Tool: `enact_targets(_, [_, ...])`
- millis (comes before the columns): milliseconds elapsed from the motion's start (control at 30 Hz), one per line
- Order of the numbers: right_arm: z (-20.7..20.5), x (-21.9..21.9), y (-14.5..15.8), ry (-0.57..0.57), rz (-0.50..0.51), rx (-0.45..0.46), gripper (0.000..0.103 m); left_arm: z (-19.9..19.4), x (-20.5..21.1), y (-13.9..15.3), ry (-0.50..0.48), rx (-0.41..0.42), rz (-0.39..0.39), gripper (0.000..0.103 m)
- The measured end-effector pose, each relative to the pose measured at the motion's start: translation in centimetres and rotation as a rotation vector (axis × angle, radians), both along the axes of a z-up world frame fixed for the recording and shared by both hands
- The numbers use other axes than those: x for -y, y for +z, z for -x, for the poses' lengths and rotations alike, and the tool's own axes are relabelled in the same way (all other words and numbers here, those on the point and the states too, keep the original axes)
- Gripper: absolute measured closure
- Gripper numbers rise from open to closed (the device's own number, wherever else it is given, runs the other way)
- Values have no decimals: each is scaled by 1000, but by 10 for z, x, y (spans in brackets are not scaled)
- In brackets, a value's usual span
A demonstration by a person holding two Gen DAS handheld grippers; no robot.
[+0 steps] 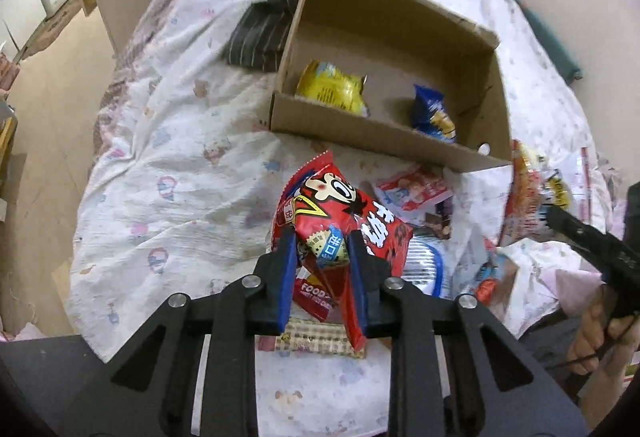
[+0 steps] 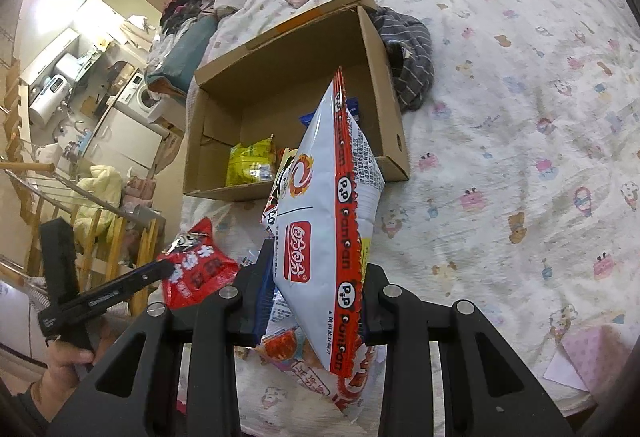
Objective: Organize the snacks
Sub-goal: 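Grasp the red snack bag with the left gripper while the right gripper holds the white bag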
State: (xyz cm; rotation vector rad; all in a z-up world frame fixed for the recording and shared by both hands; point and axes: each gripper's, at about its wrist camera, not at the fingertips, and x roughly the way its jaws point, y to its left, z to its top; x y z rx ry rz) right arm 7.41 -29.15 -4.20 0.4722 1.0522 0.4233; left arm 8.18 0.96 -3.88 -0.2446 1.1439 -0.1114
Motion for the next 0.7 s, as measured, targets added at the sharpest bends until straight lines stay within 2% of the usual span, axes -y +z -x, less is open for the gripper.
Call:
enact_targets(100, [1,-1,3,7,-15,8,69,7,-3,16,4,33,6,89])
enact_targets(300, [-2,-4,11,14,-38,27,69,2,-12,47,14,91,38,91])
enact_targets(500, [-9,-9,17,21,-55,31,69,-18,-10,76,-4,156,50,92])
enact_targets(700, [-33,-16,37,37,-54,61,69,-50,-5,95,-25,193,32,92])
